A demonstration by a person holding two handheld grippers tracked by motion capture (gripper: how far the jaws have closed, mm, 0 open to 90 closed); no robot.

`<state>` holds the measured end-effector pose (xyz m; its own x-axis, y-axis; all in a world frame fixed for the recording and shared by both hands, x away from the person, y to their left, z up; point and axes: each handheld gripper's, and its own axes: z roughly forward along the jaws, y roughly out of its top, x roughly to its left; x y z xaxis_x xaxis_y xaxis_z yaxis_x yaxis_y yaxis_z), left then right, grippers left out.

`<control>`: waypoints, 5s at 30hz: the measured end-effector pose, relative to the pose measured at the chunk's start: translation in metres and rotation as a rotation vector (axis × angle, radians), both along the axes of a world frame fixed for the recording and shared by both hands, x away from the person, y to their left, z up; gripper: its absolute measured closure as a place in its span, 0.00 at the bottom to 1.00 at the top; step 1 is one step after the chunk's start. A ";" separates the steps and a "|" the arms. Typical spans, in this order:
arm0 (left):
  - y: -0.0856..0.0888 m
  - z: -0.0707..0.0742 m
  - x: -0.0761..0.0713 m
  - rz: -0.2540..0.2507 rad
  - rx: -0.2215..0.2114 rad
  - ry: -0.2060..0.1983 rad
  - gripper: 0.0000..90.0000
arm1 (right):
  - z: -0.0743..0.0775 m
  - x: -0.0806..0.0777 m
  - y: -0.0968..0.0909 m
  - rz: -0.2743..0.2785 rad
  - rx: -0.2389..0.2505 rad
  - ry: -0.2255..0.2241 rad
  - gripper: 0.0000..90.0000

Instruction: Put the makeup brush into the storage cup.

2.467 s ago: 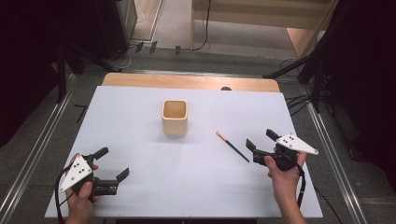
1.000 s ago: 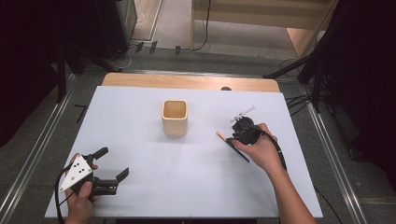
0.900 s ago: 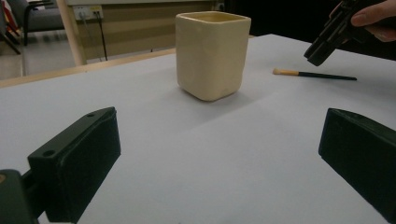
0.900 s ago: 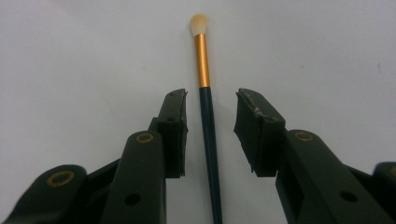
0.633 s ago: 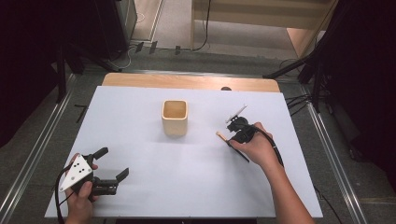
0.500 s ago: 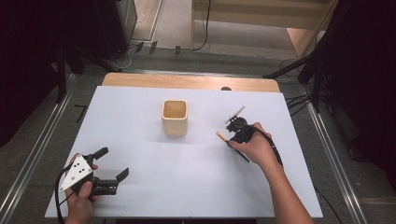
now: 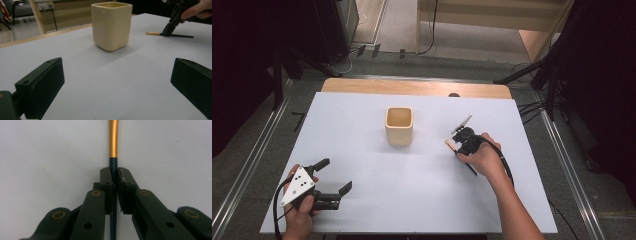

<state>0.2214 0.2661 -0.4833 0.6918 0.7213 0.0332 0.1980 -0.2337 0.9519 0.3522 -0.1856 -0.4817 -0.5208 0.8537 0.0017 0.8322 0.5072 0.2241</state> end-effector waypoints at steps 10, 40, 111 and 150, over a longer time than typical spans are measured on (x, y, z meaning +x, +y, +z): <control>-0.013 0.003 0.007 -0.008 -0.020 0.037 0.00 | 0.012 -0.016 -0.014 -0.042 0.102 -0.134 0.94; -0.091 0.020 0.040 -0.118 -0.047 -0.007 0.00 | 0.035 -0.070 -0.028 -0.117 0.496 -0.578 0.94; -0.169 0.017 0.039 -0.333 -0.186 0.213 0.82 | 0.029 -0.118 0.067 0.127 0.981 -0.781 0.94; -0.174 0.023 0.030 -0.336 -0.147 0.177 0.80 | 0.043 -0.118 0.070 0.093 0.924 -0.722 0.94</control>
<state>0.2515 0.0920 -0.4602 0.8757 0.4419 -0.1943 0.2976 -0.1773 0.9381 0.2340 -0.1160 -0.4389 -0.7146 0.6414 0.2793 0.3302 -0.0428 0.9430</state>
